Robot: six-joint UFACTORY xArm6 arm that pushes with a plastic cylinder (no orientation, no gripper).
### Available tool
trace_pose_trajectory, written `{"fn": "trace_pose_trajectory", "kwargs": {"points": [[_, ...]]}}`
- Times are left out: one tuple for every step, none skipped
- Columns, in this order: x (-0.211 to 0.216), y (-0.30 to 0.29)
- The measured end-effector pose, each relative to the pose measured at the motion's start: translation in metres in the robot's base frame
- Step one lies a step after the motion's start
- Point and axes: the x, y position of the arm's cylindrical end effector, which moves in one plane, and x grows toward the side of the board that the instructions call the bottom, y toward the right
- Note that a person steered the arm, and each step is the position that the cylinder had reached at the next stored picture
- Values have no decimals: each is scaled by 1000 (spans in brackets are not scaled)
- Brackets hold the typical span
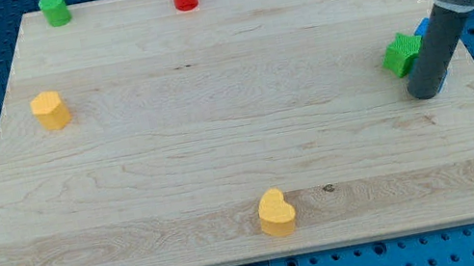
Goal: Move your arm towards the green circle
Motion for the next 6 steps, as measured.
{"fn": "trace_pose_trajectory", "kwargs": {"points": [[0, 3], [0, 12], [0, 17], [-1, -22], [-16, -139], [-72, -233]]}}
